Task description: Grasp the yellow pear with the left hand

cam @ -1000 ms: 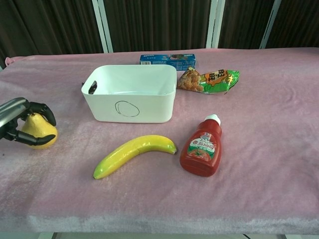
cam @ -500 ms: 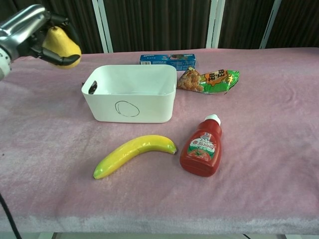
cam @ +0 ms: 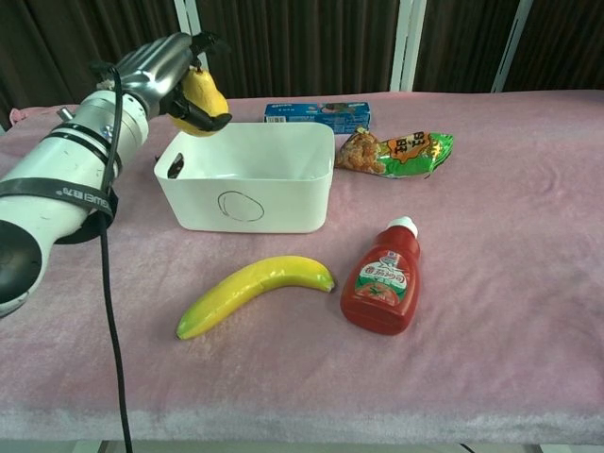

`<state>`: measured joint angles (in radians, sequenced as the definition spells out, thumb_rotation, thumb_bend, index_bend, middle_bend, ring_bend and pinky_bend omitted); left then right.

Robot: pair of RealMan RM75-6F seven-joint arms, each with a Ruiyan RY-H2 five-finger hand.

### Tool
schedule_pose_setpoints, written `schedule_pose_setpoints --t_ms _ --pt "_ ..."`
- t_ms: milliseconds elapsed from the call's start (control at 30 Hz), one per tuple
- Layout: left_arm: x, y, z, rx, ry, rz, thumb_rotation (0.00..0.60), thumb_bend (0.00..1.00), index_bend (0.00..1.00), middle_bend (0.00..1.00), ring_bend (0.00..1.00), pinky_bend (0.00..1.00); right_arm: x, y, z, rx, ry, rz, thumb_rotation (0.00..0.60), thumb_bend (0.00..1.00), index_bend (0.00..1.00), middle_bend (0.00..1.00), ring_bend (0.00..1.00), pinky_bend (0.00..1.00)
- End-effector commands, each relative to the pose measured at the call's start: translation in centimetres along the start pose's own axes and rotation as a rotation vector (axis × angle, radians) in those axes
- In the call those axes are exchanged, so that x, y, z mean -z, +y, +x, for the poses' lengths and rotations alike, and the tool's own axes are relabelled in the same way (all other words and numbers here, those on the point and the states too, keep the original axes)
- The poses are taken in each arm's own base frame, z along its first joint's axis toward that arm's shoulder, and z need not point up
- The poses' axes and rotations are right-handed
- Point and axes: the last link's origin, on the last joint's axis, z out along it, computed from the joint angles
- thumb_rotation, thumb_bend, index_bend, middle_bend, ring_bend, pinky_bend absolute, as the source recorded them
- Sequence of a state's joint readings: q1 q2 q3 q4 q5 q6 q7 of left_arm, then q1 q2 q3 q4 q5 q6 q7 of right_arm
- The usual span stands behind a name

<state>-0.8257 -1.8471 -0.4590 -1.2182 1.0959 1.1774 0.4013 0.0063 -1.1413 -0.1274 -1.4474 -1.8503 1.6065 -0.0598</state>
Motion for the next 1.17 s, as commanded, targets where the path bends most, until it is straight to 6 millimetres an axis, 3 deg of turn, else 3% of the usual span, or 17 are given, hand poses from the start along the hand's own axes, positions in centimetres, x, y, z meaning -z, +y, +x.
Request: schedule_pose_setpoints --t_ms 33,233,333,433,667,833,1033,1167 --pt "0.5 -0.3 0.4 0.037 -0.018 0.016 0.600 0.26 0.00 0.00 0.00 0.25 -0.1 0.0 -0.1 0.007 -0.001 -0.002 0.600 0.11 0.05 0.08 0.08 0.24" --pt "1.9 -1.6 1.5 0.038 -0.035 0.015 0.600 0.25 0.00 0.00 0.00 0.24 -0.2 -0.1 -0.4 0.025 -0.014 -0.009 0.600 0.11 0.05 0.08 0.08 0.24" --pt "3.1 -3.3 2.3 -0.049 -0.076 0.037 0.600 0.25 0.00 0.00 0.00 0.24 -0.2 -0.1 -0.6 0.031 -0.020 -0.009 0.600 0.11 0.05 0.08 0.08 0.24" --pt "5.5 -6.3 4.0 -0.183 -0.101 0.059 0.600 0.28 0.00 0.02 0.02 0.24 -0.1 -0.2 -0.6 0.030 -0.023 0.000 0.600 0.11 0.05 0.08 0.08 0.24" --pt "14.2 -15.7 8.9 -0.334 -0.183 0.148 0.600 0.29 0.04 0.07 0.07 0.22 -0.2 -0.3 -0.7 0.039 -0.016 0.000 0.600 0.11 0.05 0.08 0.08 0.24" --pt "18.8 -19.8 11.4 -0.363 -0.174 0.252 0.600 0.30 0.05 0.08 0.07 0.22 -0.5 -0.4 -1.0 0.054 -0.021 -0.003 0.600 0.11 0.05 0.08 0.08 0.24" --pt "22.7 -21.5 11.8 -0.381 -0.178 0.298 0.600 0.31 0.07 0.11 0.07 0.21 -0.6 -0.5 -1.1 0.061 -0.012 -0.017 0.600 0.11 0.05 0.08 0.08 0.24" --pt "23.3 -21.5 11.7 -0.388 -0.172 0.301 0.600 0.31 0.08 0.14 0.09 0.20 -0.6 -0.4 -1.1 0.061 -0.011 -0.018 0.600 0.11 0.05 0.08 0.08 0.24"
